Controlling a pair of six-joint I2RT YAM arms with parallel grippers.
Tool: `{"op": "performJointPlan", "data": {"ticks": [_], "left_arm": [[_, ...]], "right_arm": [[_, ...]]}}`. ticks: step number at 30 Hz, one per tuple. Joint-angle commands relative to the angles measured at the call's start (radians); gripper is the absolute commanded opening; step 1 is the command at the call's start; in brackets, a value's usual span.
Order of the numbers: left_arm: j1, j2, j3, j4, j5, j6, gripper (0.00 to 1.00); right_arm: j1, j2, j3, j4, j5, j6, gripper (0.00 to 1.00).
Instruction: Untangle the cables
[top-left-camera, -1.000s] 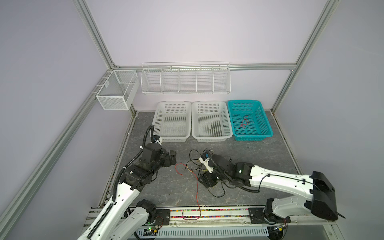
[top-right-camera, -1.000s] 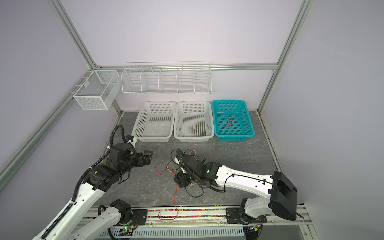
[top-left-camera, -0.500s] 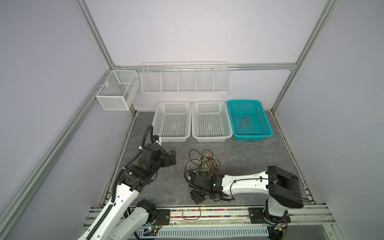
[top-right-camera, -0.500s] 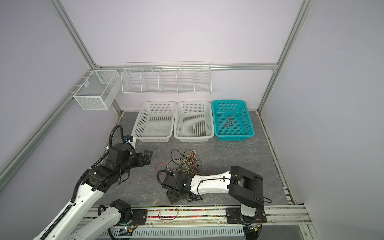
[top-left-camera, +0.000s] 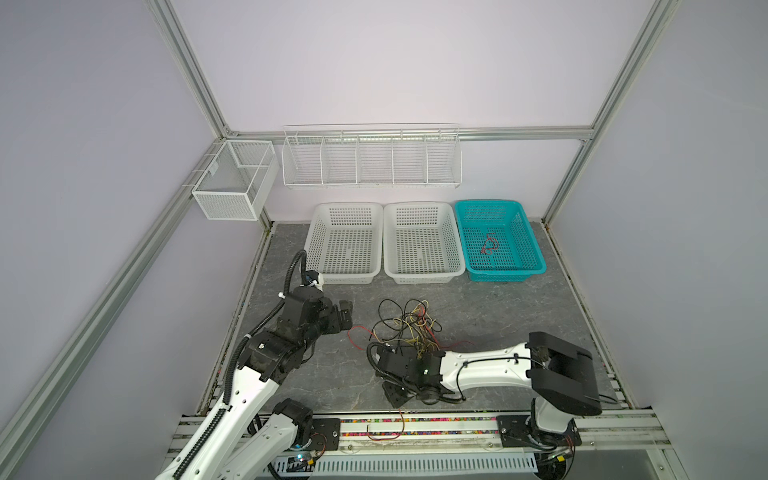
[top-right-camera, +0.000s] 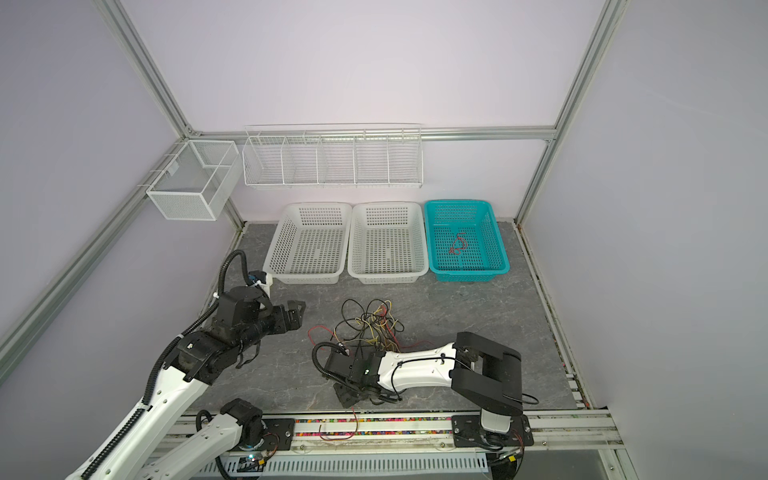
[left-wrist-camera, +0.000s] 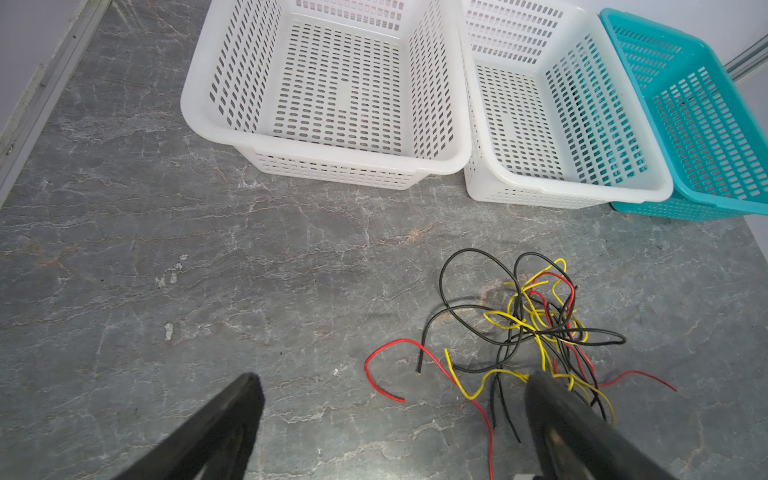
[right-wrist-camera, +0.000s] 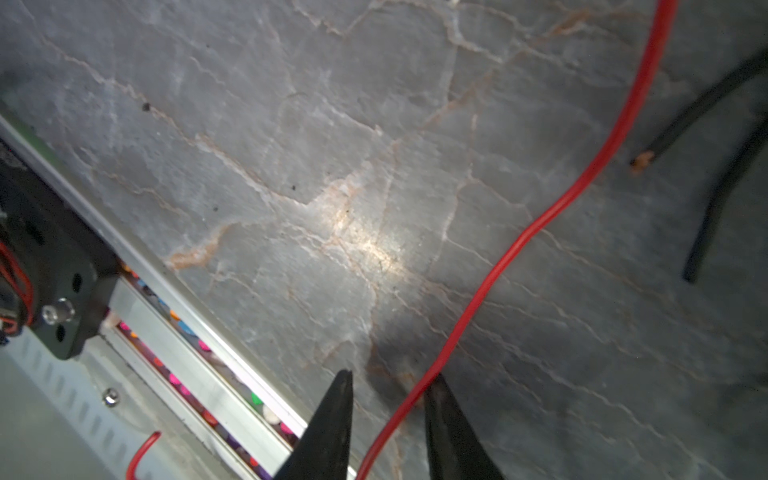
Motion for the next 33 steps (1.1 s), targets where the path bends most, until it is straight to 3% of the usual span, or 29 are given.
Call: {"op": "performJointPlan", "data": {"ticks": [1, 8, 18, 20, 24, 29, 33], "left_arm": [[0.005, 0.003, -0.01, -0.006, -0.005, 0.016, 0.99], [0.005, 0.006, -0.012, -0.004, -0.005, 0.016, 0.99], [0.005, 0.011, -0.011, -0.003, -0.001, 0.016, 0.99], [0.005, 0.012, -0.013, -0.003, -0.001, 0.017, 0.99], [0.005, 0.014, -0.01, -0.003, 0.0, 0.018, 0.99], [0.006, 0.017, -0.011, -0.003, 0.0, 0.018, 0.99], [0.005, 0.016, -0.012, -0.004, 0.001, 0.018, 0.99]], "right_arm": [[0.004, -0.035, 0.022, -0.023, 0.013, 0.002, 0.26], [0.004, -0.132, 0.039, -0.081, 0.071, -0.027, 0.15], [-0.03, -0.353, 0.101, -0.235, 0.218, -0.099, 0.14], [-0.045, -0.391, 0.091, -0.234, 0.197, -0.127, 0.15], [-0.042, -0.374, 0.094, -0.232, 0.092, -0.222, 0.31], [-0.033, -0.322, 0.055, -0.202, 0.045, -0.252, 0.5], [-0.028, -0.261, 0.043, -0.188, 0.023, -0.274, 0.54]]}}
